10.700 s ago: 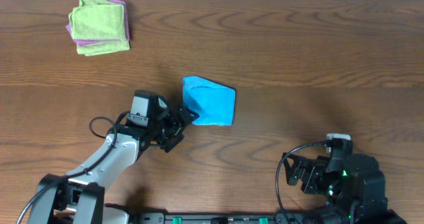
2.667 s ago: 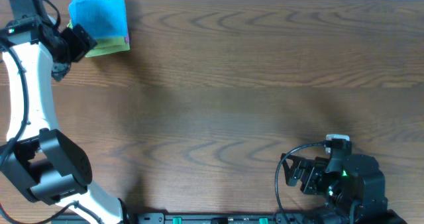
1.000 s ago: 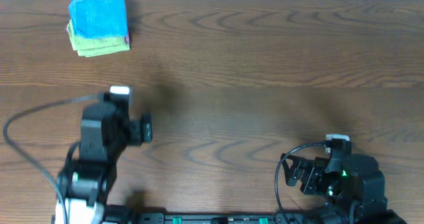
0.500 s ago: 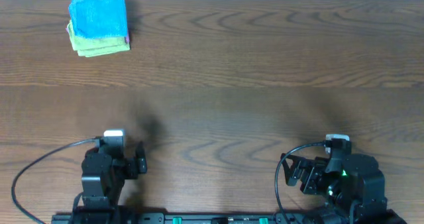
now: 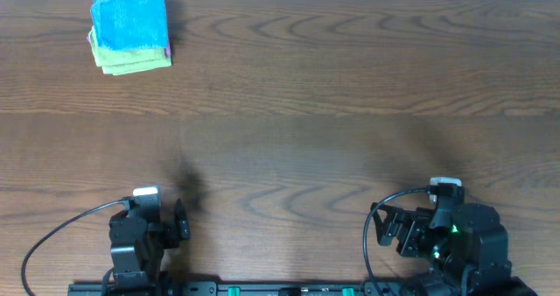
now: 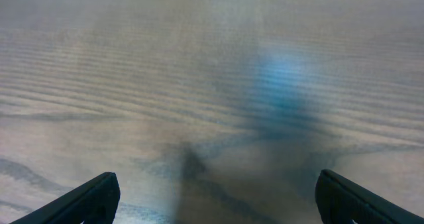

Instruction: Fold the cloth

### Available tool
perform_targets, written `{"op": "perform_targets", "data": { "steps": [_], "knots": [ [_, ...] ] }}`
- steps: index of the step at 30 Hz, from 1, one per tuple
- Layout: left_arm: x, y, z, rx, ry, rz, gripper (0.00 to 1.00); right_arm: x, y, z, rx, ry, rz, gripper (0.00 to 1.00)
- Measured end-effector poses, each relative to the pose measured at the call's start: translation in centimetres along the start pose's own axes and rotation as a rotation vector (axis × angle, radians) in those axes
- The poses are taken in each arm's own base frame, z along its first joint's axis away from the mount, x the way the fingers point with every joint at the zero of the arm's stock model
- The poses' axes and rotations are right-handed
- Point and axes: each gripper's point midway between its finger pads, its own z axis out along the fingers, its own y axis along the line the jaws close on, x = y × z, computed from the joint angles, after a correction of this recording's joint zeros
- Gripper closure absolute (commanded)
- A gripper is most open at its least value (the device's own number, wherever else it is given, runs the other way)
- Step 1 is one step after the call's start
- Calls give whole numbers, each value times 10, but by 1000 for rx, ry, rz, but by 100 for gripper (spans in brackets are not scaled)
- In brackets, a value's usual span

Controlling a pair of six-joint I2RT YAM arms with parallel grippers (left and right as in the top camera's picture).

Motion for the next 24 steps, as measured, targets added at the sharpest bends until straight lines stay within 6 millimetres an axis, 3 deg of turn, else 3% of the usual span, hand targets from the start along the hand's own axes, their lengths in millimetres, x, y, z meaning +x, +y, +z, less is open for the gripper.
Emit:
{"op": "perform_targets", "data": {
  "steps": [13, 24],
  "knots": [
    [-4, -15, -2, 66, -25, 43, 5, 0, 0, 0, 0, 0, 0, 1],
    [-3, -16, -2, 71, -24, 44, 5, 0, 0, 0, 0, 0, 0, 1]
  ]
}}
